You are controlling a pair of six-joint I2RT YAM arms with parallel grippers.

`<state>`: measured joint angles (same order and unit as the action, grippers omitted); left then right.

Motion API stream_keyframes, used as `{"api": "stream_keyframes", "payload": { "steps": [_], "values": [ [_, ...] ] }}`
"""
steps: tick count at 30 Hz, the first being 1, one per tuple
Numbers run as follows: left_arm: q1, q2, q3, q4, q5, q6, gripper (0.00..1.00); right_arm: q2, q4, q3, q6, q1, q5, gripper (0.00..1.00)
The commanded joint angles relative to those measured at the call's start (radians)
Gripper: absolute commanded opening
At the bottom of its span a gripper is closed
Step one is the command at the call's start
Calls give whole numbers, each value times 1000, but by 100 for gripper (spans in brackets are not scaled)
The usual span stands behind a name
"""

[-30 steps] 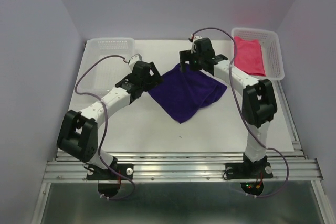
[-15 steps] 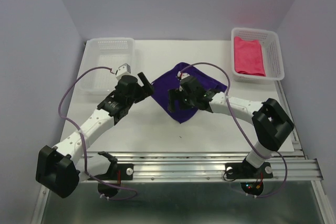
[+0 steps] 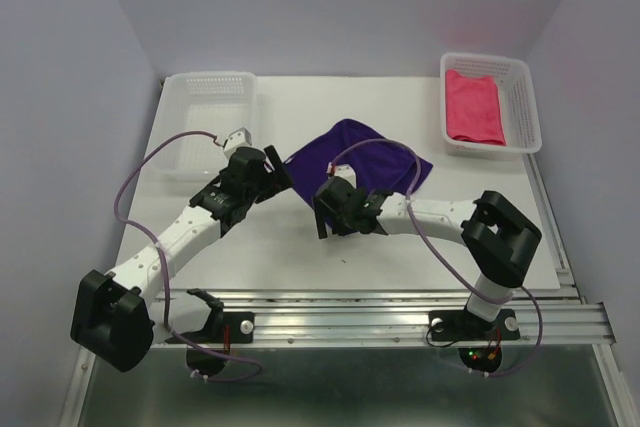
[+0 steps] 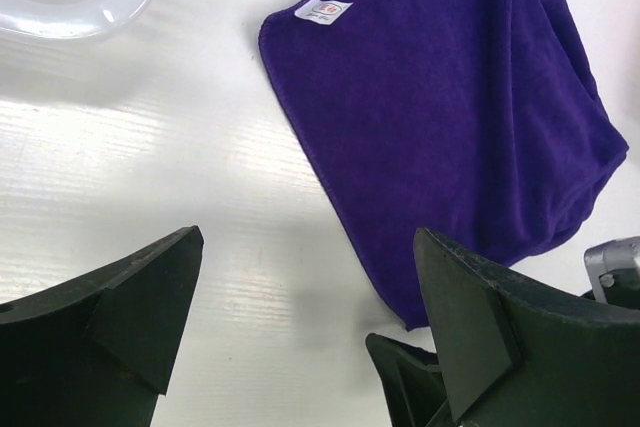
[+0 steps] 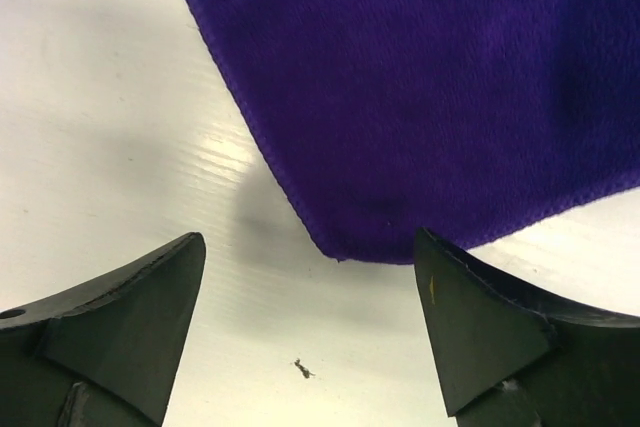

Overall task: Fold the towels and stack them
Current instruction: Flatten out the crumpled towel

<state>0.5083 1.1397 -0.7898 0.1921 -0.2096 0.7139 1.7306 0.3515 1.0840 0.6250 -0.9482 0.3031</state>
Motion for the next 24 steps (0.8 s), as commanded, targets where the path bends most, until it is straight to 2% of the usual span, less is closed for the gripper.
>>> {"api": "stream_keyframes", "payload": {
  "steps": [1,2,4,8,11,15,20,24],
  "values": [
    [-2,-18,-23,-8,-23,-21,99,21,70,56,48,-24,113,87],
    [-2,-18,-22,-3,-25,-21,99,26,73,56,48,-26,111,83],
    [-2,-17,-22,-2,-28,-21,99,46,90,59,58,-31,120,82],
    [-4,-14,-25,1,-34,-22,99,72,116,83,68,-38,145,70],
    [-5,-8,-26,0,-36,-24,99,89,130,93,76,-43,160,67],
    [-7,5,-29,1,-33,-25,99,98,174,100,108,-46,201,58],
    [-8,9,-26,1,-34,-25,99,89,218,85,145,-50,245,53],
    [-10,11,-23,1,-34,-24,99,81,230,73,159,-57,251,40]
  ]
}}
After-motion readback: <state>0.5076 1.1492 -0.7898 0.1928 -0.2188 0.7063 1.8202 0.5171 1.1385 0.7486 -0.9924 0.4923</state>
